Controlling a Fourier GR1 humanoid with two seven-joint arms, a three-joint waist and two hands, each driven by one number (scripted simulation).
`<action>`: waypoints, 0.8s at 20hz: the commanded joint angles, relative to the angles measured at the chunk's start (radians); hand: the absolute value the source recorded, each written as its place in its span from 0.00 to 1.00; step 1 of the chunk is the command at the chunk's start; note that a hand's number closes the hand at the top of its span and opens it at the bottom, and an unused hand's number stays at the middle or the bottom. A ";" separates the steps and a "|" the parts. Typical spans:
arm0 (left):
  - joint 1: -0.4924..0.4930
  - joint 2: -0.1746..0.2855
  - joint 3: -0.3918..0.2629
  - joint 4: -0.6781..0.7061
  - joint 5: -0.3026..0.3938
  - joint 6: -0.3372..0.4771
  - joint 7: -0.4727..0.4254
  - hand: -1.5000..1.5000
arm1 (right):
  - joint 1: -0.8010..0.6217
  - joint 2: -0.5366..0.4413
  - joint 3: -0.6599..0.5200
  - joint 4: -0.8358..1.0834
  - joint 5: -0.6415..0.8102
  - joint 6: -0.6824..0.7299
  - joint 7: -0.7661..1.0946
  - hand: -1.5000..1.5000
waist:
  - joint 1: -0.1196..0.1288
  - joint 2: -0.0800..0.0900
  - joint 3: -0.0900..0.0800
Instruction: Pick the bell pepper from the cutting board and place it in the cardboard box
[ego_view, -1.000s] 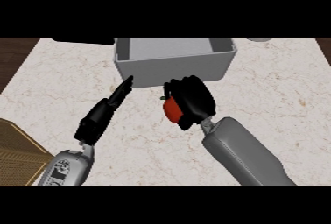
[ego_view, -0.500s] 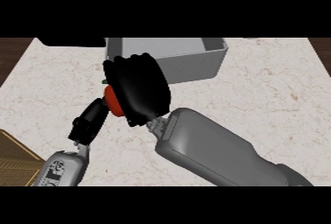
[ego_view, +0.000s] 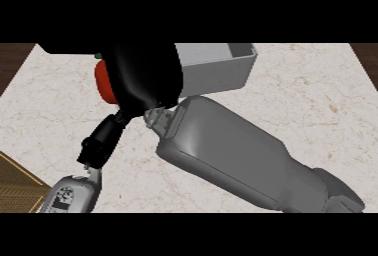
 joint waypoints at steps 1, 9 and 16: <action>-0.010 -0.014 0.001 -0.020 0.003 -0.002 0.035 0.50 | -0.105 0.001 -0.024 0.060 -0.015 -0.040 0.073 1.00 | 0.001 0.000 0.000; -0.038 -0.008 0.024 0.024 -0.009 -0.014 0.002 0.50 | -0.181 0.001 -0.200 0.397 -0.041 -0.129 -0.201 1.00 | 0.007 0.006 0.000; -0.026 -0.010 0.029 0.053 -0.017 -0.022 -0.036 0.50 | -0.299 0.001 -0.303 0.655 -0.062 -0.206 -0.316 1.00 | 0.013 0.011 -0.001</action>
